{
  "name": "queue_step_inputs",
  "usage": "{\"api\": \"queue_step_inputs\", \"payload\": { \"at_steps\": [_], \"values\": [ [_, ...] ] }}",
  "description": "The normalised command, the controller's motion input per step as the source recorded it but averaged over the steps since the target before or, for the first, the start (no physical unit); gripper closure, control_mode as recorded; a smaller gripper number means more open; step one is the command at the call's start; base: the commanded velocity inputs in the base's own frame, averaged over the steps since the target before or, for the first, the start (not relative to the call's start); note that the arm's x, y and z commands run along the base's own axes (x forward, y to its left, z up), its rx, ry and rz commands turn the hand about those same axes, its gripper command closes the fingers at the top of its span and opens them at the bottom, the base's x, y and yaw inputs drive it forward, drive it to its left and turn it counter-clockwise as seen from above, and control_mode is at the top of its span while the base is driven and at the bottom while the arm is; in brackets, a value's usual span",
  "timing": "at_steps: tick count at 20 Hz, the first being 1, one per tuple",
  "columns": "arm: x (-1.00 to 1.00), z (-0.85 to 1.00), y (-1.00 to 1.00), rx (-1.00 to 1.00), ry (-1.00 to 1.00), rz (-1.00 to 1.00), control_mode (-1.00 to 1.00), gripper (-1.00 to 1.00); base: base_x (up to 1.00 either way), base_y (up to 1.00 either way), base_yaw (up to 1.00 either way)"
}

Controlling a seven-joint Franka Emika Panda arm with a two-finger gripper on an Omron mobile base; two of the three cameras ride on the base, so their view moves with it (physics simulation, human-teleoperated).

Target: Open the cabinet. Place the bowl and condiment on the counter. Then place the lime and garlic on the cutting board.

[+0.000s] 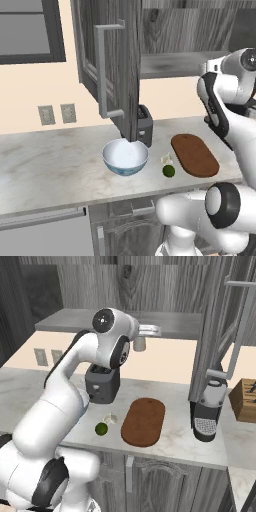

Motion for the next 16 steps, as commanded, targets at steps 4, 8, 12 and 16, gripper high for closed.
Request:
{"api": "queue_step_inputs", "payload": {
  "at_steps": [4,8,12,16],
  "values": [
    [-0.75,-0.72,-0.01,-0.05,0.10,0.07,-1.00,1.00,0.00,0.00,0.00],
    [-0.28,-0.94,-0.09,-0.02,0.18,0.08,-1.00,1.00,0.00,0.00,0.00],
    [0.00,-1.00,-0.18,-0.03,0.20,0.03,-1.00,1.00,0.00,0.00,0.00],
    [0.00,-0.91,-0.34,-0.08,0.16,0.00,-1.00,1.00,0.00,0.00,0.00]
  ]
}}
